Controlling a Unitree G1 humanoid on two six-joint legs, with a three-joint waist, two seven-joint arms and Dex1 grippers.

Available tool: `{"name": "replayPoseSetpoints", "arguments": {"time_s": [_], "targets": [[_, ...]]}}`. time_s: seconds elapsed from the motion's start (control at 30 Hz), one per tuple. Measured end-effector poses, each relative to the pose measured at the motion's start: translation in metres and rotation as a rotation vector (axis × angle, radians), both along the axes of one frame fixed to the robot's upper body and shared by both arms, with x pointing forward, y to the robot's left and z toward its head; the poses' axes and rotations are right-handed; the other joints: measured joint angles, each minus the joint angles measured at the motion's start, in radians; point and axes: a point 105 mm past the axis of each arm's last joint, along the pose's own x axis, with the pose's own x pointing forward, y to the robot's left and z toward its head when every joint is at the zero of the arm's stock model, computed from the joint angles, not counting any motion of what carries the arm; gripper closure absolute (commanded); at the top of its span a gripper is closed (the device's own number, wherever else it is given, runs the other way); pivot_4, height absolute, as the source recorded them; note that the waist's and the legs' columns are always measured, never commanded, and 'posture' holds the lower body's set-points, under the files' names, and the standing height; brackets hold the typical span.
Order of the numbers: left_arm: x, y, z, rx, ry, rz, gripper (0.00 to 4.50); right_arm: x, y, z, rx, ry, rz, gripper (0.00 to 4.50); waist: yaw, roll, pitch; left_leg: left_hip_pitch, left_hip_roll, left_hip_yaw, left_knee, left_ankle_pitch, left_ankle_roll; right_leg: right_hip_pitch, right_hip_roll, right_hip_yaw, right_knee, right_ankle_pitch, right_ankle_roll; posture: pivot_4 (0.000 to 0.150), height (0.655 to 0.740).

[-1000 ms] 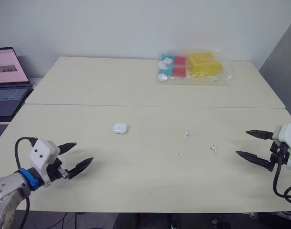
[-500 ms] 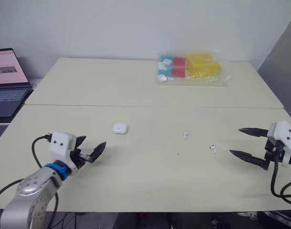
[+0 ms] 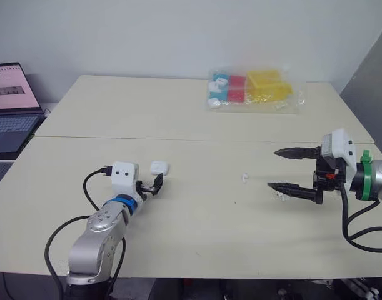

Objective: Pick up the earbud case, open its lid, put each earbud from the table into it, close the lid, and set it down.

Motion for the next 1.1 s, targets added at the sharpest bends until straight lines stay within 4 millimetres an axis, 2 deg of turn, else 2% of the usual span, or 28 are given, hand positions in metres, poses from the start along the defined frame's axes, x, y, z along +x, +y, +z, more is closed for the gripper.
{"name": "replayPoseSetpoints", "arguments": {"time_s": [0.2, 0.33, 0.97, 1.07, 1.1], "targets": [[0.01, -0.013, -0.007, -0.021, 0.039, -0.02, 0.0, -0.001, 0.003, 0.0, -0.004, 0.005, 0.018, 0.1, -0.001, 0.0, 0.0, 0.0, 0.0, 0.0, 0.001, 0.0, 0.0, 0.0, 0.001, 0.0, 0.001, 0.0, 0.0, 0.15, 0.7354], [0.011, -0.012, -0.013, -0.007, 0.066, -0.01, 0.0, -0.001, 0.003, 0.0, -0.005, 0.008, 0.02, 0.1, -0.002, 0.0, 0.0, 0.001, 0.0, 0.0, 0.0, 0.0, 0.0, 0.0, 0.002, 0.0, 0.001, 0.0, 0.0, 0.15, 0.7354], [0.033, -0.015, -0.01, 0.039, 0.085, 0.003, 0.0, -0.009, 0.013, -0.009, -0.025, 0.055, 0.093, 0.1, -0.001, 0.0, 0.0, 0.0, 0.0, 0.0, 0.0, 0.0, 0.0, 0.0, 0.002, 0.0, 0.0, 0.0, 0.0, 0.15, 0.7354], [0.033, -0.014, -0.01, 0.049, 0.095, -0.011, 0.58, -0.009, 0.013, -0.009, -0.026, 0.054, 0.093, 0.0, -0.001, 0.0, 0.0, 0.0, 0.0, -0.001, 0.0, 0.0, 0.0, 0.0, 0.002, -0.001, 0.0, 0.0, 0.0, 0.15, 0.7354], [0.033, -0.012, -0.01, 0.059, 0.098, -0.016, 0.96, -0.009, 0.013, -0.009, -0.026, 0.055, 0.092, 0.0, -0.001, 0.0, 0.0, 0.001, 0.0, -0.001, 0.0, 0.0, 0.0, 0.0, 0.003, -0.001, 0.0, 0.0, 0.0, 0.15, 0.7354]]}}
